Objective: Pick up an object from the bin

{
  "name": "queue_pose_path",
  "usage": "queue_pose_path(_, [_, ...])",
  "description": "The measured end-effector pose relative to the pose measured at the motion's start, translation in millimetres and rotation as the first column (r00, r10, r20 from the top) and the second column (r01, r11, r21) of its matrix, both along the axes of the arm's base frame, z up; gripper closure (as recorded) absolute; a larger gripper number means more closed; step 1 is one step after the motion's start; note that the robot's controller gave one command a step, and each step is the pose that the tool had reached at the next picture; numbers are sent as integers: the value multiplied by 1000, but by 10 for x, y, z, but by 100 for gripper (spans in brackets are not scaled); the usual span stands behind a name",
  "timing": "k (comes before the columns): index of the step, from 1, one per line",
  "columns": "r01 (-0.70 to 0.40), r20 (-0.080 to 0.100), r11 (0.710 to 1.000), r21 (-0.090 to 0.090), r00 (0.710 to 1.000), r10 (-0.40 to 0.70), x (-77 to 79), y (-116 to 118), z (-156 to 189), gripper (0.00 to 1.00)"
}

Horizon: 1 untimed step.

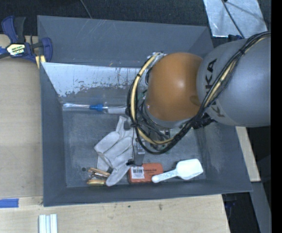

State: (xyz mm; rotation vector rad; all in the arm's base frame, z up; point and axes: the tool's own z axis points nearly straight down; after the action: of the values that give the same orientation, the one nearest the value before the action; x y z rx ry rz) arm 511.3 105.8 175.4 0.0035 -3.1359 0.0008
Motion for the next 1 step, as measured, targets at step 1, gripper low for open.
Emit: queue_pose_path(1, [2,8,1000,1,1000,-2,18,-3,44,0])
